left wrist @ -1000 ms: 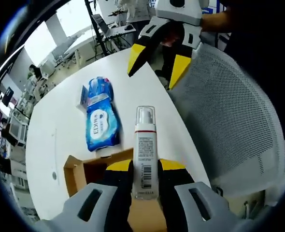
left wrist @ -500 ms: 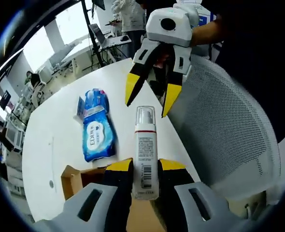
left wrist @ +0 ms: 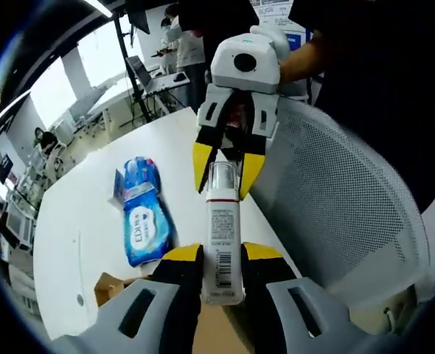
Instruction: Operate the shoe box by opening the lid, removing the specified soft item, and placing it in the target area until the item is outside and the box remains undamaged.
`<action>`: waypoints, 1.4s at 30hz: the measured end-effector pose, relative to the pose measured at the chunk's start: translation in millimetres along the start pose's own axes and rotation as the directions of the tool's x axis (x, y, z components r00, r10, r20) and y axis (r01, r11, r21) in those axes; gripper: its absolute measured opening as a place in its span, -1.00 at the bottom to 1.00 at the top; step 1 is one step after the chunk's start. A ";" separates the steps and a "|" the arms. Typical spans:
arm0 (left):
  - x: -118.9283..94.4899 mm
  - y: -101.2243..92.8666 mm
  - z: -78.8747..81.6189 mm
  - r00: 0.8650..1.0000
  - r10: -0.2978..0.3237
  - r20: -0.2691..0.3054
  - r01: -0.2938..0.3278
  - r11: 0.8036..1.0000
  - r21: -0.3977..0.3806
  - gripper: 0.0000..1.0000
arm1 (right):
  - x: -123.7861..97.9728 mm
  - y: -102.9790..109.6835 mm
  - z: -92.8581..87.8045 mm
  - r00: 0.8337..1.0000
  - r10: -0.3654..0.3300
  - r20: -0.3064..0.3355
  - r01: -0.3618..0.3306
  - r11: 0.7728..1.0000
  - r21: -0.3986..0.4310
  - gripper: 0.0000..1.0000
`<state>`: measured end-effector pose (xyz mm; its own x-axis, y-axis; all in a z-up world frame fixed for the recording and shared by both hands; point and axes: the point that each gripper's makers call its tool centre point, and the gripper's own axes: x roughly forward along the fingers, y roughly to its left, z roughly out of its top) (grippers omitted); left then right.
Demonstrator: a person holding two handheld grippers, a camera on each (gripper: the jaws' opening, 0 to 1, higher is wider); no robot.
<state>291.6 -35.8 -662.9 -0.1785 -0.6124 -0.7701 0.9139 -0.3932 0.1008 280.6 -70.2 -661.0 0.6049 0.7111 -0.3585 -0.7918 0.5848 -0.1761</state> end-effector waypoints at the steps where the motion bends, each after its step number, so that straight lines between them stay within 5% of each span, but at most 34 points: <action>1: 0.3 -0.2 -0.3 1.000 0.000 0.000 0.000 1.000 0.000 -0.62 | -0.1 0.3 0.3 1.000 0.001 0.000 -0.001 1.000 -0.005 -0.63; 23: 5.1 -6.7 -8.4 0.999 -0.004 -0.032 0.005 0.999 0.035 -0.61 | -2.2 14.7 8.3 0.999 0.045 -0.014 -0.046 0.996 -0.074 -0.72; 42: 1.7 -6.0 -7.8 0.999 0.035 -0.016 -0.035 0.999 0.013 -0.58 | -1.6 12.9 12.7 0.996 0.076 -0.051 -0.078 0.996 -0.033 -0.76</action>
<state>288.6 -29.1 -669.7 -0.1404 -0.6150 -0.7759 0.9149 -0.3802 0.1357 270.6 -58.9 -651.1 0.5375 0.7331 -0.4168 -0.8390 0.5143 -0.1773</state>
